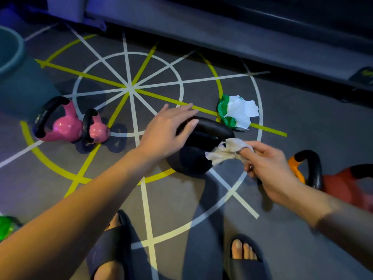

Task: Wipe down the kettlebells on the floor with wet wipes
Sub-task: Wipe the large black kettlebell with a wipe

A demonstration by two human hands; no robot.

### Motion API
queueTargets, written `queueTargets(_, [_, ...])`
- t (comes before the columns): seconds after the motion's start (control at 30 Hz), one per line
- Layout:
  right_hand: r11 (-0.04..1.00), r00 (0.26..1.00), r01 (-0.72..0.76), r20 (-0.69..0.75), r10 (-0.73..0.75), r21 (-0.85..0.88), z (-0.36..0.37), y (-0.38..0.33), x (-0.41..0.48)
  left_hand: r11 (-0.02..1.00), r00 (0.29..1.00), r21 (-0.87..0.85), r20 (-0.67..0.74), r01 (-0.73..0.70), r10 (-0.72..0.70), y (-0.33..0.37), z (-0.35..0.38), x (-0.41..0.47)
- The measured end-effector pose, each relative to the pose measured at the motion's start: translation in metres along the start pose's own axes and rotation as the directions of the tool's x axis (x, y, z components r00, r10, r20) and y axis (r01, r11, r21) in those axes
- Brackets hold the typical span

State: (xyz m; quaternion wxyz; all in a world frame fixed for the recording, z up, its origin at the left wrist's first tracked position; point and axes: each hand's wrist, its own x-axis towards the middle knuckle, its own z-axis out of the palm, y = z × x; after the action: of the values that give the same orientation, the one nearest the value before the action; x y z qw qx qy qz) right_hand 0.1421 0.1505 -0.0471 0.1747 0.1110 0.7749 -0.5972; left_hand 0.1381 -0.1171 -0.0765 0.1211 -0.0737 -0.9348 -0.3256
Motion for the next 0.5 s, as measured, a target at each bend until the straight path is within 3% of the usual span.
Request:
queueTargets(0.1, [0.992,0.987,0.108,-0.127,-0.099,0.064,-0.002,0.003,0.006,0.987,0.994,0.125,0.043,-0.101,0.096,0.013,0.010,0.008])
queueTargets(0.2, [0.974,0.918,0.228,-0.335,-0.210,0.015,-0.009,0.006,0.018,0.969,0.989,0.198,0.044,-0.150,0.144,0.019,0.008,0.021])
queueTargets(0.33, [0.973,0.788,0.227,-0.595,-0.159,0.041,-0.020,0.026,0.047,0.951,0.978,0.230,0.039,-0.208,0.204,0.027,-0.001,0.046])
queueTargets(0.4, [0.971,0.763,0.233,-0.627,-0.156,0.043,-0.020,0.036,0.057,0.949,0.977,0.231,0.056,-0.214,0.207,0.034,0.002,0.061])
queueTargets(0.5, [0.977,0.848,0.212,-0.503,-0.165,0.037,0.006,0.052,0.058,0.957,0.977,0.234,0.164,-0.171,0.135,0.041,0.016,0.075])
